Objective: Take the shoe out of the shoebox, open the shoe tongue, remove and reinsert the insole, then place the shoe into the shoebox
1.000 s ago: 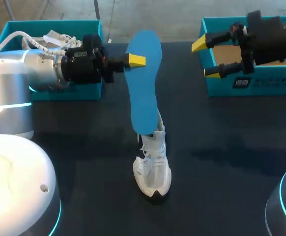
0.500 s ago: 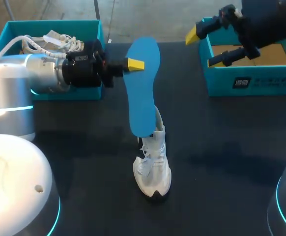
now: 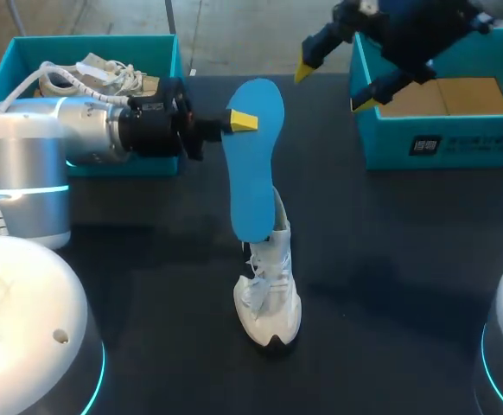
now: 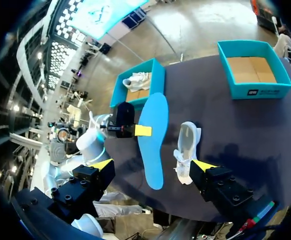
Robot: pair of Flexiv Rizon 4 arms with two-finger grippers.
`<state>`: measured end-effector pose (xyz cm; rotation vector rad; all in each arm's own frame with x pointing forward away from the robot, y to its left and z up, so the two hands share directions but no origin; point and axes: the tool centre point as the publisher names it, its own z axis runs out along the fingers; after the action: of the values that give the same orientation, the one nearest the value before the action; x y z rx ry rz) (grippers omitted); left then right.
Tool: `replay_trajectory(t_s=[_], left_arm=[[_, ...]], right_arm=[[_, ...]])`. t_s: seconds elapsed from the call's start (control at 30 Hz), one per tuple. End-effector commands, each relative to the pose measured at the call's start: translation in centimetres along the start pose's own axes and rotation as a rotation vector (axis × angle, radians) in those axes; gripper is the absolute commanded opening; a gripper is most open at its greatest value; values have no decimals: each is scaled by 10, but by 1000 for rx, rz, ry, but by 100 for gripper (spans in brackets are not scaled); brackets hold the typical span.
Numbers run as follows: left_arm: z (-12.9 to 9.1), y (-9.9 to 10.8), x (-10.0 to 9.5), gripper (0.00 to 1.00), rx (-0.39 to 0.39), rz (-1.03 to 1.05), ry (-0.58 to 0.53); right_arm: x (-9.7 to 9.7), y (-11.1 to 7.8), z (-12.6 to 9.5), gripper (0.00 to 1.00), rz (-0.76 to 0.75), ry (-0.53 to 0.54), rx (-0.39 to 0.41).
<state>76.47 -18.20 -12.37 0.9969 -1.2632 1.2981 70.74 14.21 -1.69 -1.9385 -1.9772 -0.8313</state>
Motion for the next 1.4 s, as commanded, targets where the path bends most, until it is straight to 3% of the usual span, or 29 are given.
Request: replay_trajectory(t_s=[0.03, 0.53, 1.07, 1.4], left_arm=[[3, 1, -1, 0, 13, -26, -7], [3, -2, -18, 0, 52, -84, 47], [3, -3, -19, 0, 54, -79, 46], [3, -3, -19, 0, 54, -79, 46]], right_arm=[[13, 13, 14, 100, -1, -277, 41], [26, 5, 27, 100, -14, -412, 70], [36, -2, 60, 100, -11, -515, 68], [37, 2, 69, 100, -8, -526, 75]])
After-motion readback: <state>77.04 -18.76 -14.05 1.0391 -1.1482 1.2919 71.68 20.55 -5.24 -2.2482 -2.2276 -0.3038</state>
